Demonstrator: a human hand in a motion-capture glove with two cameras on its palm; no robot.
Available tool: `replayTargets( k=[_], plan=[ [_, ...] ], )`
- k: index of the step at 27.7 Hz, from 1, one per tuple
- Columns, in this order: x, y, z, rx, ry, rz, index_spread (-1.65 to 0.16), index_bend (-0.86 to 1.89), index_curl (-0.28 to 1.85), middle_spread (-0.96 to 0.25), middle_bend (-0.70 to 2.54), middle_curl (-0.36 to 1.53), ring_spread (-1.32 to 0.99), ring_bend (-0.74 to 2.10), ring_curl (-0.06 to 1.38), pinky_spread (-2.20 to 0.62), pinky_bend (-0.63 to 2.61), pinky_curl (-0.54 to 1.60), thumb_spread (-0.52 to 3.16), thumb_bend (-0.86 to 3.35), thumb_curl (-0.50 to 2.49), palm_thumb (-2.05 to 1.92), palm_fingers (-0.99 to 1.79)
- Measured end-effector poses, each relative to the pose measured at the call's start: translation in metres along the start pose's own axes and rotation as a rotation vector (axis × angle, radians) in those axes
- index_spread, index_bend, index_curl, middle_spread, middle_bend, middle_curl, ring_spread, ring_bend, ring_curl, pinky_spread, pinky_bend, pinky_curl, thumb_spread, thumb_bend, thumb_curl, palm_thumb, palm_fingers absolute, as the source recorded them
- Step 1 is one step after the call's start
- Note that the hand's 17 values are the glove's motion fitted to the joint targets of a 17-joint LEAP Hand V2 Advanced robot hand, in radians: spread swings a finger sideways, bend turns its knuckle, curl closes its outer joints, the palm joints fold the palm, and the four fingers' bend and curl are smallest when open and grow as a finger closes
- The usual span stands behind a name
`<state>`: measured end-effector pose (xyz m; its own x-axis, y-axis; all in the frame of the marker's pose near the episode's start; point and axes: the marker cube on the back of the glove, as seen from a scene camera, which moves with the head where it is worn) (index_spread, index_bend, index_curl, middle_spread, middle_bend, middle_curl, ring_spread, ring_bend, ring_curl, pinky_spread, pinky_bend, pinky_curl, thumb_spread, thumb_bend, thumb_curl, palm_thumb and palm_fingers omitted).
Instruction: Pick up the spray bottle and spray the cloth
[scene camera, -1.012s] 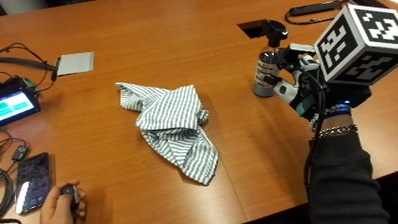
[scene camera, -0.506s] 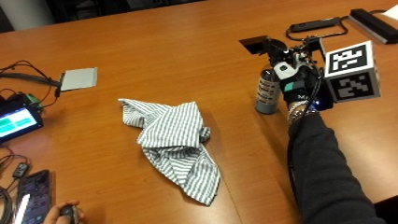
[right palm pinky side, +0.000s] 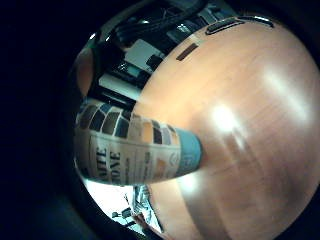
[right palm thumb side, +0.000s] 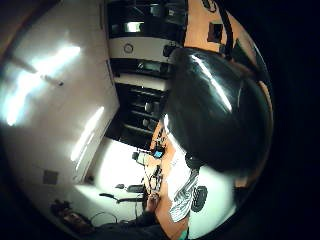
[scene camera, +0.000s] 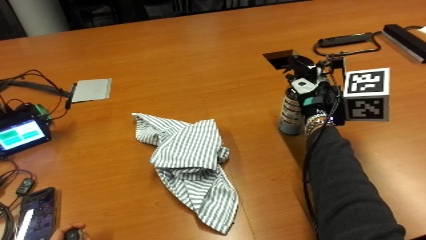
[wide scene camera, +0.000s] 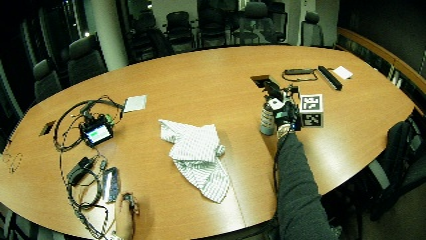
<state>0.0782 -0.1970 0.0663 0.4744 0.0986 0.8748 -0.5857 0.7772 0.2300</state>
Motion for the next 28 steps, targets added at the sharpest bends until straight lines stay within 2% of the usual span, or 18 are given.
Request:
replayTargets(
  k=[4,12,16,23,28],
  plan=[
    [0.006,0.003,0.006,0.025,-0.024,-0.025,-0.32,0.33,0.39,-0.23,0.41,0.43,-0.19,0.4,0.35,0.15,0.08,0.2,0.84,0.07,0.47,0.94,1.02],
    [-0.003,-0.004,0.009,0.14,0.034,-0.206,-0.3,0.28,0.44,-0.23,0.42,0.45,-0.2,0.45,0.39,-0.01,0.28,0.27,0.67,0.0,0.53,0.96,1.27],
    [-0.01,-0.003,0.013,0.149,0.029,-0.228,-0.3,0.25,0.45,-0.24,0.4,0.46,-0.2,0.47,0.4,-0.11,0.38,0.32,0.61,-0.02,0.56,0.95,1.34],
    [-0.015,0.008,0.016,0.02,0.011,-0.268,-0.3,0.26,0.47,-0.25,0.42,0.47,-0.21,0.5,0.42,-0.2,0.42,0.35,0.55,-0.03,0.6,0.93,1.36],
    [-0.065,0.015,0.003,-0.124,0.059,-0.39,-0.29,0.27,0.49,-0.25,0.42,0.48,-0.21,0.52,0.43,-0.22,0.44,0.36,0.53,-0.03,0.63,0.93,1.35]
  ],
)
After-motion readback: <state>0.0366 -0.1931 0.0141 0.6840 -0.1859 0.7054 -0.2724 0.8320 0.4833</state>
